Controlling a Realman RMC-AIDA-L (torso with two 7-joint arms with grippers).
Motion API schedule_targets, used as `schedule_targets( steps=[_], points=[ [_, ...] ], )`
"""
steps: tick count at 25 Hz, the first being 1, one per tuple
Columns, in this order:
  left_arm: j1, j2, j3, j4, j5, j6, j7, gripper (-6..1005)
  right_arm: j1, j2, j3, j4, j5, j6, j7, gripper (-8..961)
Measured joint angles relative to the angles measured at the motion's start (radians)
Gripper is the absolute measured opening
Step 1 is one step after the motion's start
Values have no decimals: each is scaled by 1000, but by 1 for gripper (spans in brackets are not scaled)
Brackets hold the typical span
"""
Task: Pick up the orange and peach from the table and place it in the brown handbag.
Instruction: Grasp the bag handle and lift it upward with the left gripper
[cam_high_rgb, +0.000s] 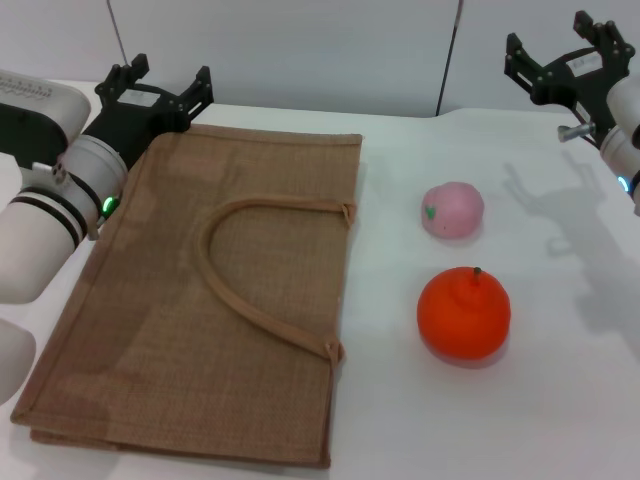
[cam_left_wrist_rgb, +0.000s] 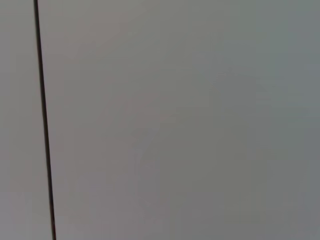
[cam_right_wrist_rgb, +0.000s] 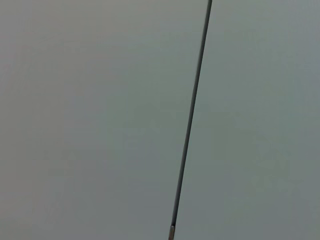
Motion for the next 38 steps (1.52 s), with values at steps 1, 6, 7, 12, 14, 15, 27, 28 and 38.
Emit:
schedule_targets(
  steps=[1,6,7,12,14,15,27,28,38],
  points=[
    [0,0,0,0,0,0,0,878,0,0,0,0,0,0,0,880],
    [3,0,0,0,0,-16,-9,878,-1,-1,0,0,0,7,0,880],
    [4,1,2,0,2,-25,-17,879,-2,-1,0,0,0,8,0,880],
    [11,9,65,9,113,-91,-160,879,-10,-3,0,2,0,9,0,880],
    [12,12,109,28,198,-91,-213,879,-11,-3,0,9,0,10,0,880],
    [12,13,130,39,235,-88,-235,879,-12,-3,0,12,0,12,0,880],
    [118,31,179,225,553,-15,-585,879,-19,-5,0,24,0,35,0,879],
    [134,29,179,261,591,-7,-629,879,-21,-5,0,25,0,35,0,879],
    [213,11,172,529,908,18,-957,873,-20,-5,0,24,0,35,0,879]
  ],
)
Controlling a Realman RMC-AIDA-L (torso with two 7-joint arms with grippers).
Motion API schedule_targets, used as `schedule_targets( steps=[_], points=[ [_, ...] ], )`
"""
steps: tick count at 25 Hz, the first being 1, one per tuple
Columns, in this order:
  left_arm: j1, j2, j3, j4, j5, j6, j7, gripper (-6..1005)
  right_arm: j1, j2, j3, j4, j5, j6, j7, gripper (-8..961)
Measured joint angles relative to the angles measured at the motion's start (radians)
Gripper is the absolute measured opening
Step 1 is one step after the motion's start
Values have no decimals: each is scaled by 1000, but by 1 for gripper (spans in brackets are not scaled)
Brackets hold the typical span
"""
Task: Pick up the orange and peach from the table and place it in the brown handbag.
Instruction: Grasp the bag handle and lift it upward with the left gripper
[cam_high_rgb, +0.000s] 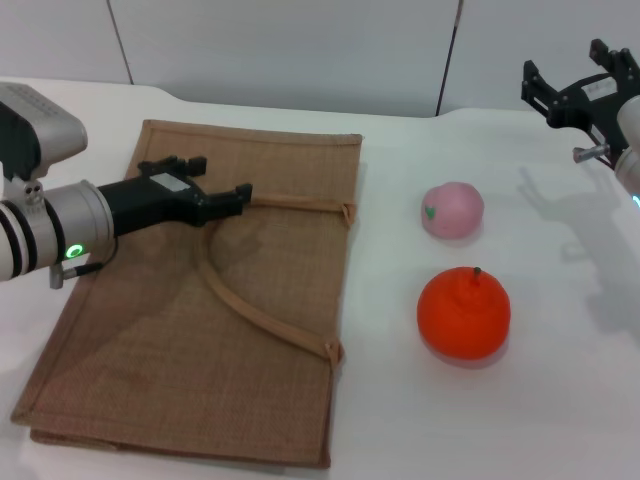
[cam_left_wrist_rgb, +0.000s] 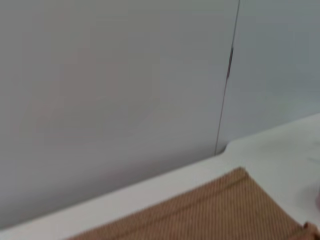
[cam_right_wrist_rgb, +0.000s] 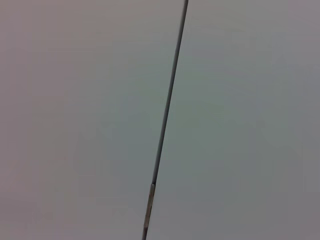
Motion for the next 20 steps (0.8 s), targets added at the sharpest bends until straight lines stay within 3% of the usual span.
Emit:
schedule_targets(
  steps=[13,20],
  points=[
    [-20,-1,-3,59,254,50,-199,833,1,0,1,0,0,0,0,880],
    [-29,-1,-3,79,318,58,-236,810,2,0,2,0,0,0,0,880]
  ],
)
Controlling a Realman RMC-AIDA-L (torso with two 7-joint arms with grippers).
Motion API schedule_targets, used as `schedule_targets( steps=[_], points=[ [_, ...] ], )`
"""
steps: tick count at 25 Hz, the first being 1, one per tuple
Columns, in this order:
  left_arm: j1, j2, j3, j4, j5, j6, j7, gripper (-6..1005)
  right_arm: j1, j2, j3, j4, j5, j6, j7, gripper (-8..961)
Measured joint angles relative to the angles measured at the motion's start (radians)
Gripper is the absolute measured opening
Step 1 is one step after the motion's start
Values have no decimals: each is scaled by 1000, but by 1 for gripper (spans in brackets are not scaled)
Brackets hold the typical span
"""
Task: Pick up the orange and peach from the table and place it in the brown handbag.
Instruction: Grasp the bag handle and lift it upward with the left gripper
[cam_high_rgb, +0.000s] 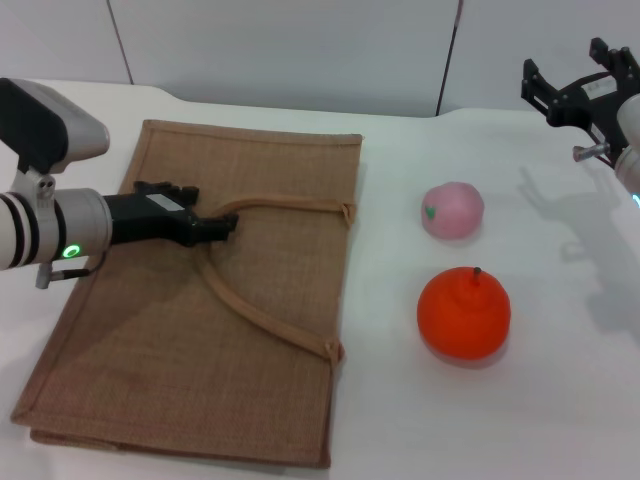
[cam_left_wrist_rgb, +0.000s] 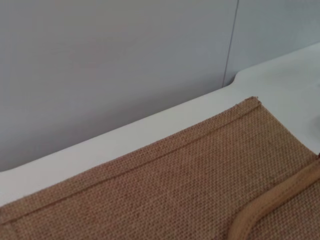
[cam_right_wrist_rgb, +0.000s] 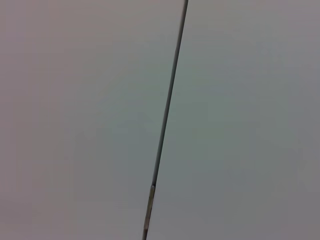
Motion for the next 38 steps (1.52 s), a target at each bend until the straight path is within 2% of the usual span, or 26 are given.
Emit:
schedule_targets(
  steps=[5,11,29,38],
  points=[
    [-22,-1,1,0,34,1,-19,794,2,0,0,0,0,0,0,880],
    [-31,-1,1,-6,37,2,-19,717,3,0,0,-3,0,0,0,880],
    [-42,-2,5,-34,35,18,-29,705,3,0,0,-2,0,0,2,880],
    [-45,-2,4,-28,30,18,-31,352,4,0,0,-5,0,0,4,880]
  ],
)
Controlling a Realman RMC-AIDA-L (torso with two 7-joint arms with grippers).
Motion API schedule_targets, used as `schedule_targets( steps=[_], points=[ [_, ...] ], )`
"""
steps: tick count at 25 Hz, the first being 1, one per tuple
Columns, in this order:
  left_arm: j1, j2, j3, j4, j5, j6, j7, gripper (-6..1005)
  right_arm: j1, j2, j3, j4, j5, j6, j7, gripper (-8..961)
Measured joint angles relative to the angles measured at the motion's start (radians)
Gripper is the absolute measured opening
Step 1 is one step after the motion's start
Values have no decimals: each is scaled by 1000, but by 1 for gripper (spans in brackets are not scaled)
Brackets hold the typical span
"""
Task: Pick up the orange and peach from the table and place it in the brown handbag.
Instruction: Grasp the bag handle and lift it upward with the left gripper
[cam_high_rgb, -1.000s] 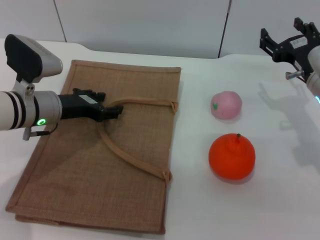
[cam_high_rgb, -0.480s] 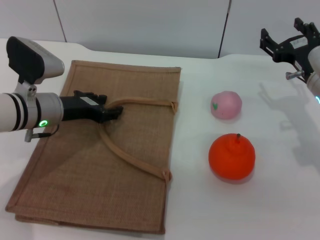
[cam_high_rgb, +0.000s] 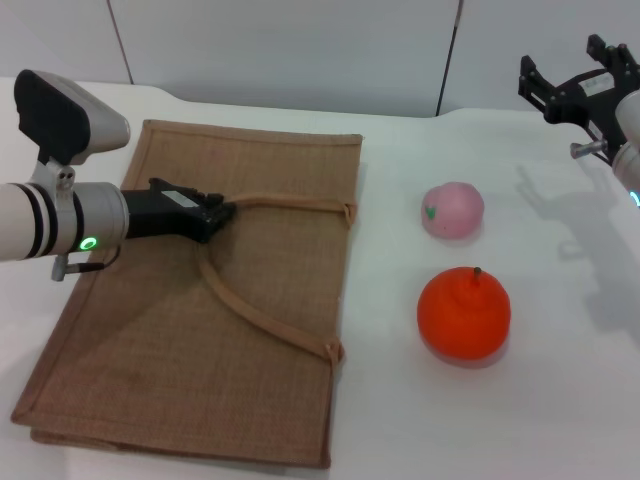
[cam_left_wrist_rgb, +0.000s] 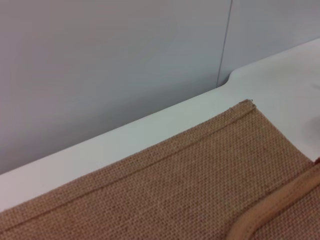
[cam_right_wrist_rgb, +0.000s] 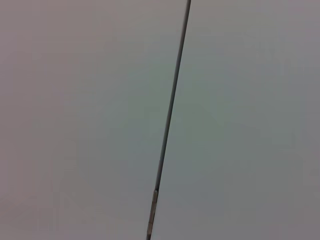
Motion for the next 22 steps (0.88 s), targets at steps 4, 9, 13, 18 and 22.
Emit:
schedule_targets(
  steps=[4,9,13,18,22],
  points=[
    [0,0,-2,0,-2,0,-3,211,0,0,0,-1,0,0,0,880],
    [-6,0,3,0,4,0,-4,95,1,0,0,-2,0,0,0,880],
    [-7,0,3,7,2,-4,-5,95,1,0,0,2,0,0,0,880],
    [11,-3,-1,119,-3,-69,-40,95,1,0,0,4,0,0,0,880],
    [52,-8,5,291,3,-149,-124,94,1,0,-1,4,-2,5,0,880]
  ],
)
